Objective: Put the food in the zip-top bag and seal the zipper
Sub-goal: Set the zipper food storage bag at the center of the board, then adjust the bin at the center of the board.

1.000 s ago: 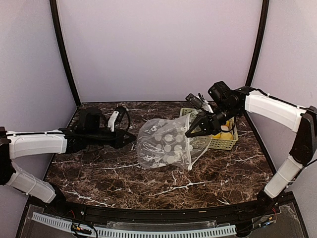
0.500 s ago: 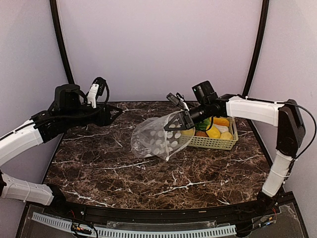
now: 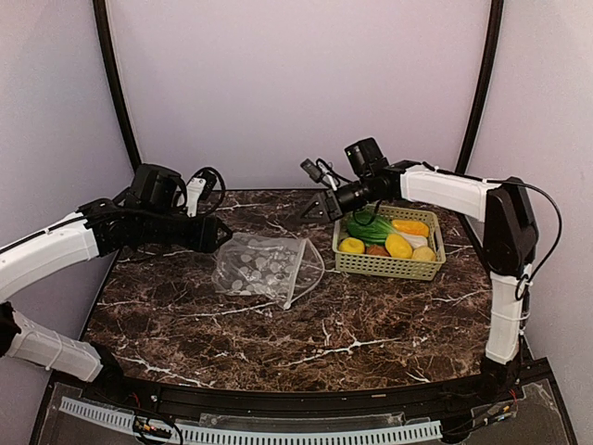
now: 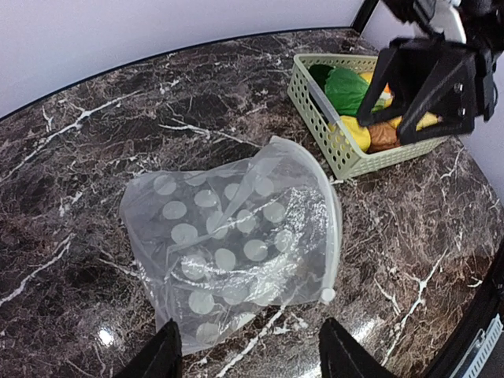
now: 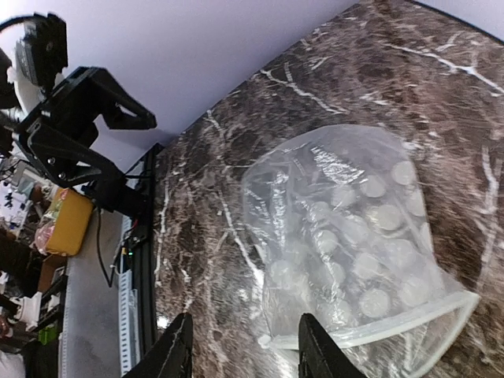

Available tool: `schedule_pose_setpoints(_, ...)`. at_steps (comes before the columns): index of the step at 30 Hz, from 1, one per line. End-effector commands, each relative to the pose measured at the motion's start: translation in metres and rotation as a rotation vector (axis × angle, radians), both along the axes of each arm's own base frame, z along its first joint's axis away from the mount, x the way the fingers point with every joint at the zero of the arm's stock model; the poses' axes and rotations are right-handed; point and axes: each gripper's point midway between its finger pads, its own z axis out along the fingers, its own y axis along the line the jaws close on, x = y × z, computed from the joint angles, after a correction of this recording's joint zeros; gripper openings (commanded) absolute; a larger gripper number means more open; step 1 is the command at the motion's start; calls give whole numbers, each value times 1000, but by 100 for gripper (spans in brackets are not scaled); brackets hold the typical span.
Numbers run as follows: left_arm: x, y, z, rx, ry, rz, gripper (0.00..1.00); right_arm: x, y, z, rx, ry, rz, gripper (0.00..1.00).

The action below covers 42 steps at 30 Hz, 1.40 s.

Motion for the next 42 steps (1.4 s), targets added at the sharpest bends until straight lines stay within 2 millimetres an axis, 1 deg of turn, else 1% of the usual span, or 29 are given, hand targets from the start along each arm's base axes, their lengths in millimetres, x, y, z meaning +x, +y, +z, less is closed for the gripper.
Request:
schedule_pose_setpoints(1, -4, -7, -12, 56, 35, -32, 59, 52, -81, 24, -118, -271, -117, 43)
schedule_pose_setpoints(4, -3, -13, -16, 58, 26, -61, 59, 87, -137, 16, -242, -398, -194, 42)
schedule_pose_setpoints(7, -6, -21, -19, 35, 26, -87, 59, 124, -187, 0, -395, -502, -276, 40)
schedule_pose_setpoints(9, -9, -27, -22, 23, 33, -105, 59, 145, -214, -14, -486, -542, -320, 40)
schedule_pose_setpoints(11, -13, -32, -25, 27, 38, -124, 59, 164, -236, -28, -551, -554, -349, 39)
schedule_pose_setpoints(12, -14, -34, -27, 32, 41, -129, 59, 175, -248, -31, -573, -560, -365, 39)
schedule_pose_setpoints(14, -20, -40, -29, 41, 43, -151, 59, 188, -262, -43, -606, -560, -369, 38)
schedule_pose_setpoints(16, -24, -43, -31, 45, 46, -165, 59, 197, -270, -56, -629, -556, -351, 37)
schedule_pose_setpoints(19, -28, -46, -32, 48, 50, -172, 59, 202, -274, -76, -652, -538, -314, 35)
schedule_pose_setpoints(21, -30, -46, -33, 49, 50, -166, 59, 202, -272, -84, -648, -525, -285, 33)
schedule_pose_setpoints(23, -30, -45, -33, 50, 46, -158, 59, 198, -270, -91, -631, -500, -258, 32)
schedule_pose_setpoints(26, -31, -45, -34, 48, 43, -158, 59, 191, -264, -94, -603, -475, -235, 31)
schedule_pose_setpoints(29, -32, -45, -39, 50, 51, -159, 59, 187, -264, -97, -600, -461, -224, 29)
schedule_pose_setpoints(33, -33, -47, -42, 48, 61, -165, 59, 187, -269, -108, -638, -443, -227, 25)
schedule_pose_setpoints(37, -34, -48, -43, 48, 63, -169, 59, 187, -274, -119, -664, -420, -231, 23)
schedule_pose_setpoints(42, -36, -48, -45, 40, 66, -169, 59, 189, -278, -122, -685, -420, -232, 23)
